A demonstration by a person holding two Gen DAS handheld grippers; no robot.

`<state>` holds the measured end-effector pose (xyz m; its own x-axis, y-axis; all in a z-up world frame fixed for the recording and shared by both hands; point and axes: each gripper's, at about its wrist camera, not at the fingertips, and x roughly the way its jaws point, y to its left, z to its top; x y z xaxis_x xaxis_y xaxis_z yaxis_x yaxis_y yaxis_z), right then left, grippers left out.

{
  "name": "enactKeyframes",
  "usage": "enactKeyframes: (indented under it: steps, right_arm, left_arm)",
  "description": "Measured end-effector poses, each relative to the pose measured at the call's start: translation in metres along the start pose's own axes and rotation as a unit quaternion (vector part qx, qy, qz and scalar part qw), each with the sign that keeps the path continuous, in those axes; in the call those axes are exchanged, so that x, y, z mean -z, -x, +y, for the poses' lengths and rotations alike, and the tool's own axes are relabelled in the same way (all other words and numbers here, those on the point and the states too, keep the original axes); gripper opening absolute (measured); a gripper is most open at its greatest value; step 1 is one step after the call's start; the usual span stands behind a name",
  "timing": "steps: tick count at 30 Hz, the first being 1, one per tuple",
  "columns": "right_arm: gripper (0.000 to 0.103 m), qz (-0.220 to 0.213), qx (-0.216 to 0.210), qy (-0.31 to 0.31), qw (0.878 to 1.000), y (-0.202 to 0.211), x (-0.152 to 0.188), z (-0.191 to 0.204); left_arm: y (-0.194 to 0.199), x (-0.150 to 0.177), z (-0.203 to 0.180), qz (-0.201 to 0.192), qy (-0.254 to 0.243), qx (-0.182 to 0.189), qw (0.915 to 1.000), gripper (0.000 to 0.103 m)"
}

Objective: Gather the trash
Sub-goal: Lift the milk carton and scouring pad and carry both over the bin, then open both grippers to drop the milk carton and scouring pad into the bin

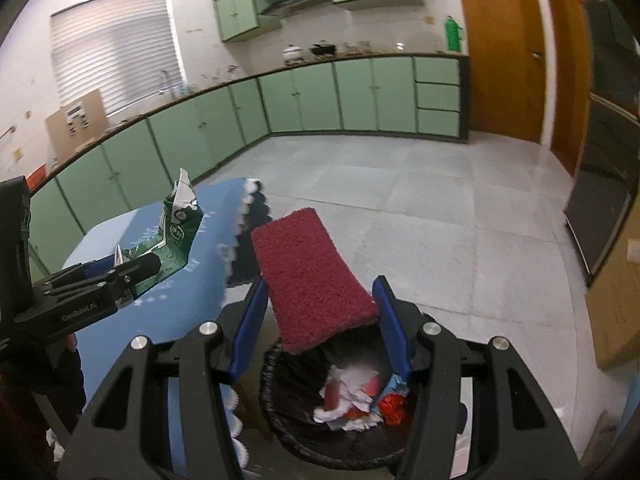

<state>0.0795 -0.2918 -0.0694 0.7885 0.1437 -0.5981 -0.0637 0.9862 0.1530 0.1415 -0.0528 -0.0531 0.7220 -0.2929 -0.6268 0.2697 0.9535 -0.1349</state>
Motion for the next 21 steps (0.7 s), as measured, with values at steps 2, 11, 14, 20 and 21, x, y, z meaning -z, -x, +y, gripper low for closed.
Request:
enactKeyframes:
  steps: [2, 11, 14, 20, 21]
  right_arm:
    - [0.052, 0.004, 0.007, -0.009, 1.0, -0.002, 0.006, -0.009]
    - [0.052, 0.033, 0.033, -0.037, 0.998, -0.029, 0.027, -0.038]
    - [0.052, 0.047, 0.039, -0.047, 0.997, -0.041, 0.033, -0.044]
    - [0.053, 0.068, 0.044, -0.057, 0.995, -0.058, 0.043, -0.055]
    - [0.053, 0.07, 0.045, -0.057, 0.995, -0.06, 0.044, -0.056]
  left_arm:
    - [-0.013, 0.002, -0.012, 0.01, -0.005, 0.011, 0.9999, 0.059]
    - [-0.064, 0.019, -0.059, 0.056, -0.038, 0.026, 0.9974, 0.059]
    - [-0.077, 0.024, -0.065, 0.072, -0.038, 0.028, 0.9962, 0.059]
    - [-0.094, 0.029, -0.072, 0.09, -0.041, 0.025, 0.9947, 0.059]
    - [-0.096, 0.029, -0.072, 0.093, -0.041, 0.026, 0.9945, 0.059]
